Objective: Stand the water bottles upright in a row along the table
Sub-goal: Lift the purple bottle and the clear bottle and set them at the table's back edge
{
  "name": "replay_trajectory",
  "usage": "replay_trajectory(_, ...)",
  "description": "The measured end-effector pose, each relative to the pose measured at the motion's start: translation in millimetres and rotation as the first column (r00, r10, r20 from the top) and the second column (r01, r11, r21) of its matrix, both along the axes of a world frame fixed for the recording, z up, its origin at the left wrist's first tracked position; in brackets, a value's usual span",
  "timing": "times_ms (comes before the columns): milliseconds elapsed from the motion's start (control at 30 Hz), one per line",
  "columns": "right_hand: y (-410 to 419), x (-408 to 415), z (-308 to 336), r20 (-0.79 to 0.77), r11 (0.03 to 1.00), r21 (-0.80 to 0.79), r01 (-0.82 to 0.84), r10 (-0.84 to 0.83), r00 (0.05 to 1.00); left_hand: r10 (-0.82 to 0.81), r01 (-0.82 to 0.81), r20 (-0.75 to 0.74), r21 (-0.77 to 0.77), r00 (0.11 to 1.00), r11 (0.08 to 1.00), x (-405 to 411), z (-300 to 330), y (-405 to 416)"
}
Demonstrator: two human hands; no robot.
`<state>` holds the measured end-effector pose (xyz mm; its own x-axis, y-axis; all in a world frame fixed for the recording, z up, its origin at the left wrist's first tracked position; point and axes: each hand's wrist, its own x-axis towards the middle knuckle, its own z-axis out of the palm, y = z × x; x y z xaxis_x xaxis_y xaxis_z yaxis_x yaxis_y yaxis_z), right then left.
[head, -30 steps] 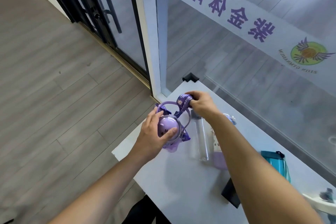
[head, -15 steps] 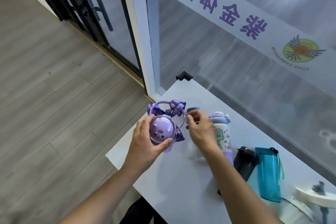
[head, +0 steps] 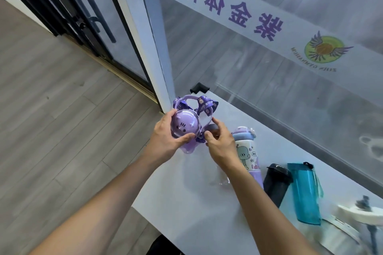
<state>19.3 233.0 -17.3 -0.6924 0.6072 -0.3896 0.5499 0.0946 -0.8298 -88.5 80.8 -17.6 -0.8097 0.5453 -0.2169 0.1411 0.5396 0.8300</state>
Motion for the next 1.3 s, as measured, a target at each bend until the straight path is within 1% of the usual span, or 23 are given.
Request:
replay_trajectory(100,11.8,-5.9,0.3,-0.002,0.999,-0.015,0.03,-0.03,1.0,-0.063,0.063,0.01,-0.005,0.998,0.998,-15.0,-0.2,18.0)
replay_trajectory(200,24.2,-9.3,-0.5,-0.003,0.997,-0.036,0.064,-0.064,0.998,-0.092,0.092,0.016,0.011,0.996,0.996,-24.7,-0.6,35.2)
replay_trajectory(400,41.6,-6.5,-5.9,0.051,0.996,0.021,0.081,-0.082,0.995,-0.115,0.115,-0.015,0.015,0.993,0.993,-34.5,1.6,67.7)
replay_trajectory(500,43.0,2.9,-11.8,0.103,0.988,0.14,0.057,-0.072,0.992,-0.134,0.135,-0.029,0.007,0.99,0.991,-38.3,2.0,80.9)
replay_trajectory(600,41.9,16.3,-17.8,0.117,0.974,0.227,0.022,-0.05,0.992,-0.147,0.147,-0.025,0.008,0.989,0.989,-41.0,3.0,91.1)
replay_trajectory(633,41.1,21.7,-19.7,0.12,0.96,0.281,0.006,-0.041,0.992,-0.15,0.151,-0.022,0.007,0.988,0.989,-41.9,2.9,93.9)
replay_trajectory(667,41.4,27.1,-22.6,0.134,0.929,0.37,-0.008,-0.045,0.99,-0.155,0.155,-0.015,0.006,0.988,0.988,-43.1,1.7,96.9)
replay_trajectory(733,44.3,37.2,-29.3,0.211,0.822,0.568,-0.034,-0.106,0.972,-0.164,0.164,-0.013,-0.003,0.986,0.986,-45.2,1.0,101.4)
replay_trajectory(767,47.8,41.4,-31.0,0.27,0.787,0.614,-0.052,-0.148,0.951,-0.171,0.171,-0.016,-0.003,0.985,0.985,-46.3,0.7,103.7)
replay_trajectory(800,51.7,44.5,-32.6,0.333,0.786,0.614,-0.076,-0.17,0.927,-0.178,0.178,-0.018,-0.001,0.984,0.984,-47.6,0.4,106.2)
replay_trajectory(867,59.0,48.8,-36.8,0.432,0.834,0.542,-0.109,-0.165,0.887,-0.189,0.188,-0.024,-0.013,0.982,0.982,-48.5,1.0,110.0)
replay_trajectory(900,61.6,49.9,-39.4,0.457,0.855,0.505,-0.114,-0.153,0.876,-0.191,0.19,-0.029,-0.026,0.981,0.981,-47.9,1.4,111.1)
replay_trajectory(967,64.6,50.3,-41.8,0.474,0.877,0.465,-0.119,-0.133,0.871,-0.18,0.179,-0.044,-0.026,0.983,0.984,-45.9,1.9,111.7)
replay_trajectory(1067,67.5,49.8,-41.8,0.489,0.88,0.46,-0.119,-0.139,0.861,-0.147,0.145,-0.049,-0.036,0.988,0.989,-35.1,-0.2,102.2)
replay_trajectory(1133,68.5,51.1,-40.3,0.502,0.887,0.449,-0.109,-0.149,0.852,-0.088,0.085,-0.025,-0.099,0.996,0.991,-18.5,-7.6,86.3)
replay_trajectory(1200,65.7,55.3,-38.7,0.5,0.893,0.44,-0.088,-0.162,0.851,-0.034,0.033,-0.003,-0.195,0.999,0.98,4.8,-25.9,64.3)
replay_trajectory(1233,62.5,58.7,-37.9,0.497,0.893,0.442,-0.082,-0.167,0.852,-0.032,0.035,0.016,-0.24,0.999,0.97,17.7,-36.7,52.3)
replay_trajectory(1300,53.0,67.8,-37.8,0.489,0.892,0.446,-0.071,-0.177,0.854,-0.09,0.104,0.062,-0.295,0.994,0.95,43.0,-57.9,31.1)
